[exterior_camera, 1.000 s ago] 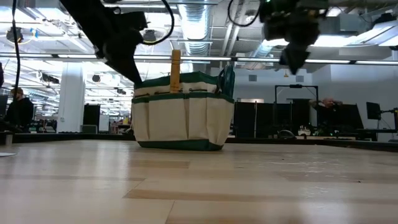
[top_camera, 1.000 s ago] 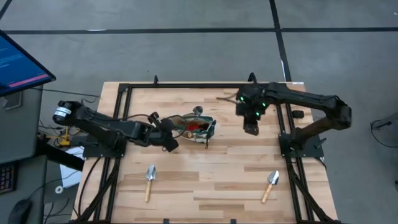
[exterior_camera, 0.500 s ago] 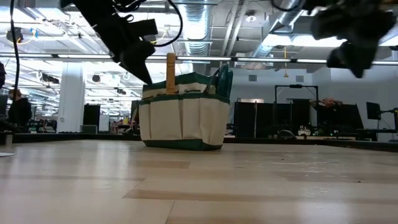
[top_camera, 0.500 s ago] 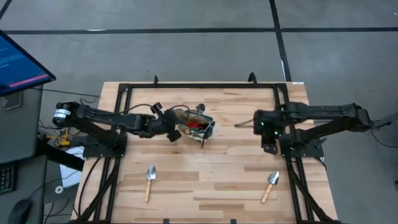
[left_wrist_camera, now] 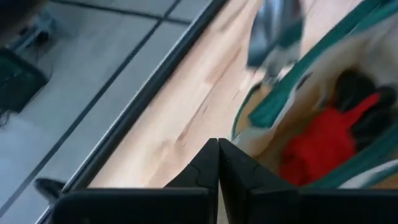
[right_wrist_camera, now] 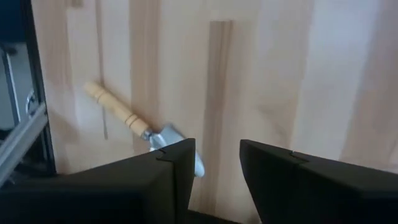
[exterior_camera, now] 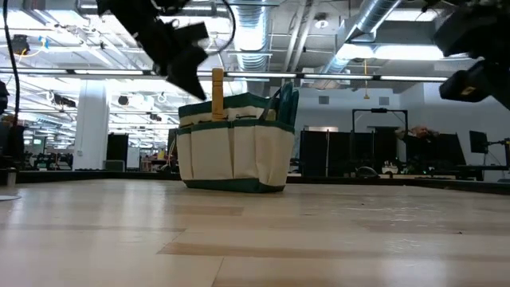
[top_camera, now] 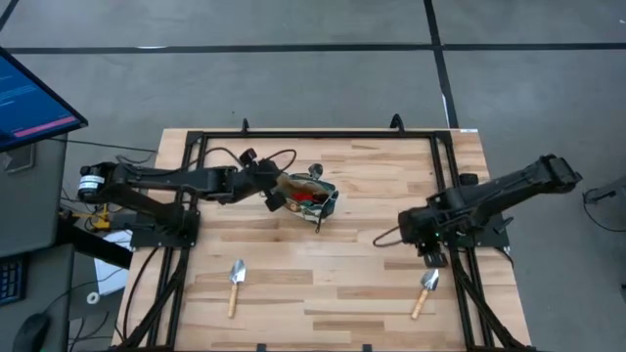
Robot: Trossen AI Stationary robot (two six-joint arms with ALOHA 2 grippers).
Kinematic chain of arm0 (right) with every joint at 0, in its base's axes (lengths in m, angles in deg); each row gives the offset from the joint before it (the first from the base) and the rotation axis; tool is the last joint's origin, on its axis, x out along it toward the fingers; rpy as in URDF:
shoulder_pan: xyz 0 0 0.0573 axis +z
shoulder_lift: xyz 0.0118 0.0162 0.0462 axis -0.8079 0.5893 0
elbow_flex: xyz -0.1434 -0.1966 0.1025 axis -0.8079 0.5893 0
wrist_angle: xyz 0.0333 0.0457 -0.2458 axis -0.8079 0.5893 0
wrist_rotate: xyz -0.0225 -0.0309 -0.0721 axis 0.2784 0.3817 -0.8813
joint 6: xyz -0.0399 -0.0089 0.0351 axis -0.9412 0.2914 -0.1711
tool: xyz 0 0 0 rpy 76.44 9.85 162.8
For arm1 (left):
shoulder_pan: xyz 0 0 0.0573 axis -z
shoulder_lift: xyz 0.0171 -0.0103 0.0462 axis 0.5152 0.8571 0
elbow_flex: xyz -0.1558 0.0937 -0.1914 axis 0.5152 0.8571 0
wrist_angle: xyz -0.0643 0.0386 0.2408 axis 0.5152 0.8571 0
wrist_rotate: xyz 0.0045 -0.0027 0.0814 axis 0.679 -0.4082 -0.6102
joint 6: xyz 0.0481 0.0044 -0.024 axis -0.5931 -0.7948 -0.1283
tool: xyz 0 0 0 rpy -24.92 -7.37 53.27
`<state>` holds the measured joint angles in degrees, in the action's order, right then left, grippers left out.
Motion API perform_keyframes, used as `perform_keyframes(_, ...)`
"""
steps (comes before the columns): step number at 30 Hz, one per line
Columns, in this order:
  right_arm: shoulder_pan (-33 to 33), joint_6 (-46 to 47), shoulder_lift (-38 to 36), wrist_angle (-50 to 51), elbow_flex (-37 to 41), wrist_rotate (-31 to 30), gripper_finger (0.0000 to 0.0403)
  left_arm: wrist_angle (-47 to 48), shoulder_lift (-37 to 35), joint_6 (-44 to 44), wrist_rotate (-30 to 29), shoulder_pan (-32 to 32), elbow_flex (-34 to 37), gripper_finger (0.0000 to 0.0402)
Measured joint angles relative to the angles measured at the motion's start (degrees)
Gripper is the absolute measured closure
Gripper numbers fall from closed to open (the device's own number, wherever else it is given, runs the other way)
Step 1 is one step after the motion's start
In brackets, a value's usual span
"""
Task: Pick & Place Garden tools in Gardening bag
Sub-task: Adjust the gardening bag, then put the brown trowel into the gardening bag
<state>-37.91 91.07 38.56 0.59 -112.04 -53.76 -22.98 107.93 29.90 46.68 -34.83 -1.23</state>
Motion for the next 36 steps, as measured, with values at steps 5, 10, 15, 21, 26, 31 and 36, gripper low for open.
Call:
perform_keyframes(5,4.5,0.0,0.8,-2.7,0.0,2.7,0.0252,-0.3,-6.3,0.8,0.0,2.7,-2.0,0.0395)
perform_keyframes(10,9.4,7.5,0.8,-3.6,0.1,1.2,0.0185,-0.4,-13.4,8.1,-0.5,5.8,-2.6,0.0394)
perform_keyframes(15,9.4,39.8,0.8,-3.5,3.0,2.0,0.0160,-0.2,-17.8,15.6,-0.6,8.2,-2.6,0.0383)
perform_keyframes(21,14.7,73.2,0.8,-7.5,5.0,5.0,0.0171,-0.2,-18.7,18.5,-0.6,10.2,-2.6,0.0348)
perform_keyframes(26,20.8,91.2,0.8,-12.3,5.0,-0.7,0.0177,-0.2,-18.7,18.5,-0.1,11.7,-2.6,0.0320)
perform_keyframes(31,26.7,108.0,3.0,-11.8,5.0,-5.2,0.0176,-0.2,-18.7,18.5,0.0,12.5,-2.6,0.0306)
perform_keyframes(36,29.2,116.7,7.8,-13.4,5.0,-7.5,0.0176,-0.2,-18.7,17.1,0.0,12.5,-2.6,0.0300)
